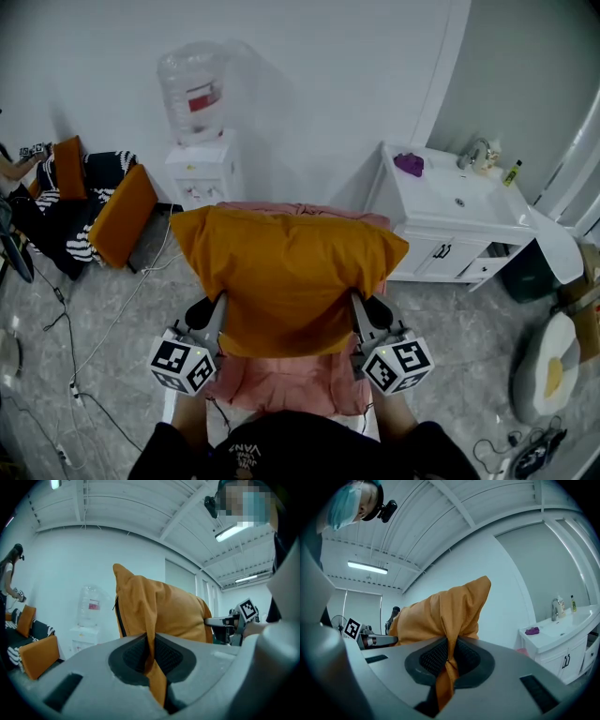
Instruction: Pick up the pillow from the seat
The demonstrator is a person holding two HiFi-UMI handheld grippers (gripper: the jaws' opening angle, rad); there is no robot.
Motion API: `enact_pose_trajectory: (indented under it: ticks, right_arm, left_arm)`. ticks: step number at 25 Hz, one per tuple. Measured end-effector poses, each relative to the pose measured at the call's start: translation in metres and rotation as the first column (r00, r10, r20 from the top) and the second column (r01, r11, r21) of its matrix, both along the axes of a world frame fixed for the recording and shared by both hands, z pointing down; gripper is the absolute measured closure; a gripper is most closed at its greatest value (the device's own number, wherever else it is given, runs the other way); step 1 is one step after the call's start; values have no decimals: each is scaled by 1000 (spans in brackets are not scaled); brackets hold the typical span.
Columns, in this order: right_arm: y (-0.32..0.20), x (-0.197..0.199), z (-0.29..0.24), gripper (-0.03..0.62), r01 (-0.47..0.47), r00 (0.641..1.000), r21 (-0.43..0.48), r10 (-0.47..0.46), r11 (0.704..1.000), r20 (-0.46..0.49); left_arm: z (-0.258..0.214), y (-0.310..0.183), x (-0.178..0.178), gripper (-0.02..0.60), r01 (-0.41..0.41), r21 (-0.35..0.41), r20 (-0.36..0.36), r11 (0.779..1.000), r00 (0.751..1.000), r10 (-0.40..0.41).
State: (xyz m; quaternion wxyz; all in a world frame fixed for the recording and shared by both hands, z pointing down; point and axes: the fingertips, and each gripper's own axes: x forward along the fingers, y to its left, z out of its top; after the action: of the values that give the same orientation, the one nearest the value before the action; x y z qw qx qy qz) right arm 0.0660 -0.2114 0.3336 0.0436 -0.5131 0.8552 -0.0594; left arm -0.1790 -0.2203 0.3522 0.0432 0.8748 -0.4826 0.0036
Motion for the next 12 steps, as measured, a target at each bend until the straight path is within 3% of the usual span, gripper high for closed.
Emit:
enact_pose_trajectory:
  ticks: [12]
  right_arm:
    - [-11, -10, -29, 560, 1, 1000, 73, -1, 997, -2]
  left_arm:
    - [-27, -7, -10, 554, 4, 64, -1, 998, 1000, -4]
